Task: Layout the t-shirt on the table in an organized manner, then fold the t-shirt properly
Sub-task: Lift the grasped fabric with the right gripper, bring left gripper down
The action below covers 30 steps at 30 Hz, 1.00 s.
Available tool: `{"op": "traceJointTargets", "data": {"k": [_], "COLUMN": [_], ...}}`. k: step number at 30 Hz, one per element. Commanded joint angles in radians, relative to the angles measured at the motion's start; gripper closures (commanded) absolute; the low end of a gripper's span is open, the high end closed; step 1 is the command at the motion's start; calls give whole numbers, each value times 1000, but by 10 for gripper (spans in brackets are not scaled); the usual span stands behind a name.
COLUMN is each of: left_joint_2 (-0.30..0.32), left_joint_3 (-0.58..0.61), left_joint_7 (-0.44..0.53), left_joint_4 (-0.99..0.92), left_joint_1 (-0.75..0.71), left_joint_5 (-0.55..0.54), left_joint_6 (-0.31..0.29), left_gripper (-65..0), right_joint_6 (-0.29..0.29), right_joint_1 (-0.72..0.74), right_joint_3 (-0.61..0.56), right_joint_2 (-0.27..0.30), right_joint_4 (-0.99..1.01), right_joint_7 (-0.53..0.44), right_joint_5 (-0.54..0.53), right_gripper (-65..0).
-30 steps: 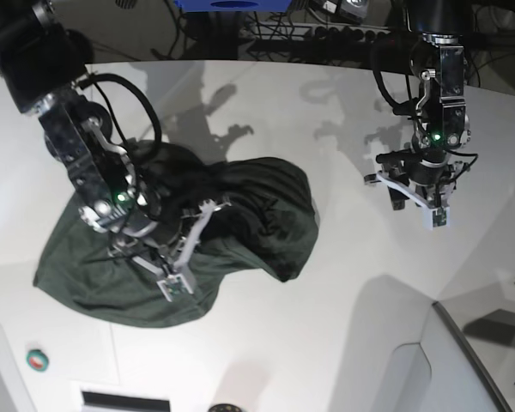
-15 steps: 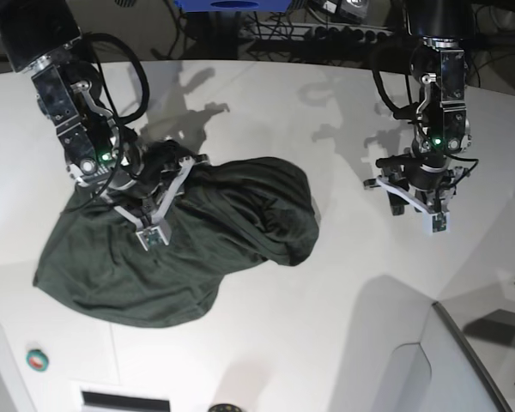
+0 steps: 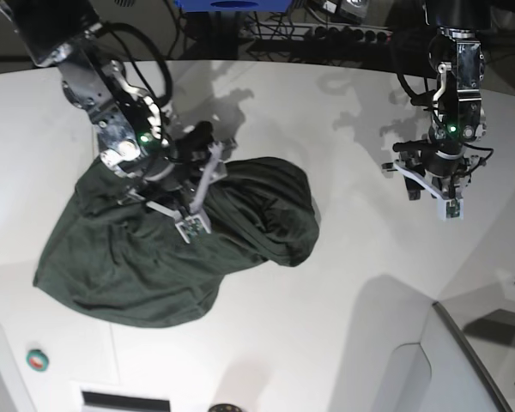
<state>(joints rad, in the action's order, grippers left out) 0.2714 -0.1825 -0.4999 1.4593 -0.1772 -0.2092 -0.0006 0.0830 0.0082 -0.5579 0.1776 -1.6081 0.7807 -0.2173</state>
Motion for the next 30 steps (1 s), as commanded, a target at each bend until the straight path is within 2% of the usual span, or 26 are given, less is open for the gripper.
{"op": "traceJointTargets", "data": {"k": [1,12,13,14,17,18,22,28,30], "left_joint_2": [13,9,9,9,6,6,13,13,15], "left_joint_3": [-5,2,2,4,5,19,97,160,180], "left_joint_7": [19,19,19,19,19,19,19,16,16], "left_joint_4": [19,25,25,25,27,27,24,16,8], "left_joint_1": [8,6,6,6,17,20,46,129,169], "left_joint_5": [4,3,3,3,3,3,14,14,14], "left_joint_6": [4,4,4,4,4,4,4,4,4], "left_gripper": [-252,-252,-252,-252,-252,-252,-252,-252,-252], "right_joint_6": [1,-1,-2,-9,-59,-70,-71,-71,-73], "right_joint_1": [34,103,105,105,103,103,88,54,45], "right_joint_3": [0,-3,-3,-3,5,6,9,97,117], "right_joint_2": [3,-19,-19,-19,-19,-19,-14,-14,-13], "right_joint_4": [10,170,170,168,167,167,78,-84,-122], "right_joint_7": [-19,-27,-27,-27,-27,-27,-27,-16,26], "right_joint_5": [12,12,12,12,12,12,12,14,14], "right_gripper": [-354,-345,-323,-273,-48,0,-6,-8,-8]}}
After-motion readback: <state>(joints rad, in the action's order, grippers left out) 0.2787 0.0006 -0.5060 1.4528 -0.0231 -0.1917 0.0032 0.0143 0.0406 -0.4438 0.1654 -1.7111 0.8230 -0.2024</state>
